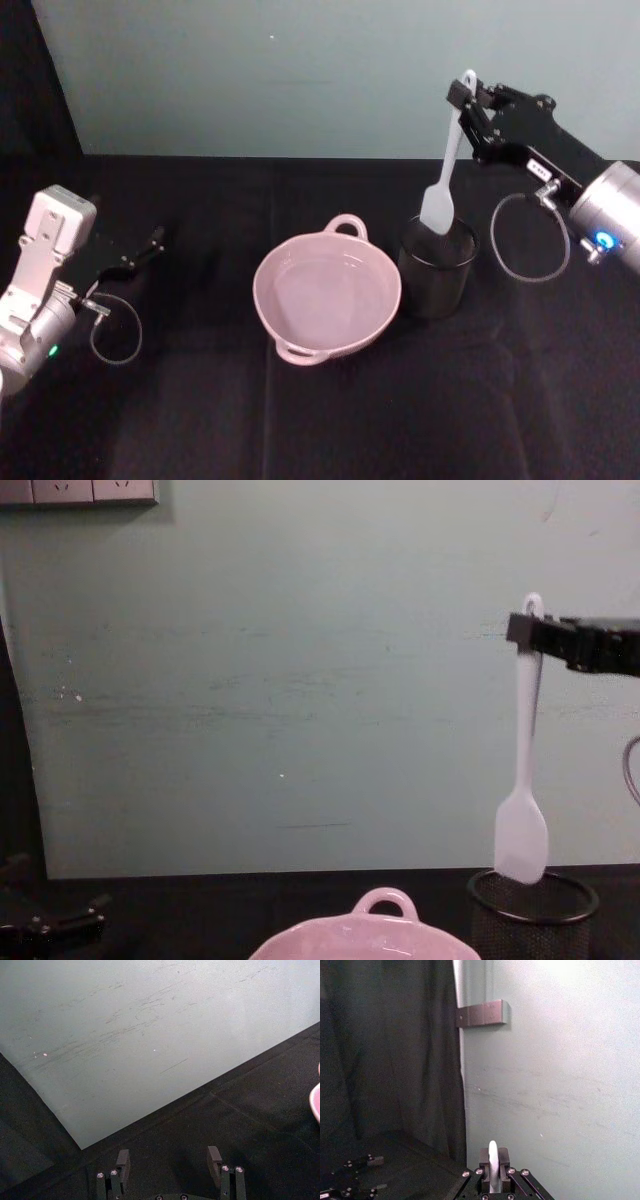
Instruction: Use the one hand to pick up the spoon and stir the clear water in the bowl.
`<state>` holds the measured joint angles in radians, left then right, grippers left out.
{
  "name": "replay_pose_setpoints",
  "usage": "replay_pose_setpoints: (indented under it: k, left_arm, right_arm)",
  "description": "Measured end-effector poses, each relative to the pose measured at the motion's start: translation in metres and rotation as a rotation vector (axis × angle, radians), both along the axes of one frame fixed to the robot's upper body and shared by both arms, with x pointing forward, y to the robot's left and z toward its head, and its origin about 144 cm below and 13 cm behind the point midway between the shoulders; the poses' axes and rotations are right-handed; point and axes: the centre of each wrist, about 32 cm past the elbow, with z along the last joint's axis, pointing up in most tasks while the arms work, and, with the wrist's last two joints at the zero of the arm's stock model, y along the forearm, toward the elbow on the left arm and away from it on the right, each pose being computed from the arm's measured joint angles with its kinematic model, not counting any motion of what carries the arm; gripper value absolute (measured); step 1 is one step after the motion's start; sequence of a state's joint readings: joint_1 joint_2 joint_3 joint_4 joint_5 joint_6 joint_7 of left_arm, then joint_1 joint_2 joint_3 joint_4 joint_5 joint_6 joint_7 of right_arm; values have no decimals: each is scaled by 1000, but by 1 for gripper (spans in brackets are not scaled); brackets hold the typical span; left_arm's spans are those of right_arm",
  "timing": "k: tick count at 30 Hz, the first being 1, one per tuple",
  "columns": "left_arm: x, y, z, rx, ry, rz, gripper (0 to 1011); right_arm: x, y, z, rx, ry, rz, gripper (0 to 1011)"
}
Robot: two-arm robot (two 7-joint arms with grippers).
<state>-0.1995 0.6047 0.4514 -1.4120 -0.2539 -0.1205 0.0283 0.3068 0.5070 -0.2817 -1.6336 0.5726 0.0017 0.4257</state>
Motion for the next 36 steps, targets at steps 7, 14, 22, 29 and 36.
replay_pose_setpoints:
  k: [7, 14, 22, 29, 36]
  left_arm:
    - [0, 0, 0, 0, 0, 0, 1011]
    - [0, 0, 0, 0, 0, 0, 1011]
    - [0, 0, 0, 0, 0, 0, 1011]
    - [0, 0, 0, 0, 0, 0, 1011]
    - [0, 0, 0, 0, 0, 0, 1011]
  right_arm:
    - [6, -8, -27, 65, 66, -10, 114]
    - [14, -13, -59, 203, 164, 0, 116]
    - [12, -18, -78, 310, 234, -18, 116]
    - [9, -19, -86, 345, 266, -31, 114]
    - [7, -19, -92, 358, 288, -41, 116]
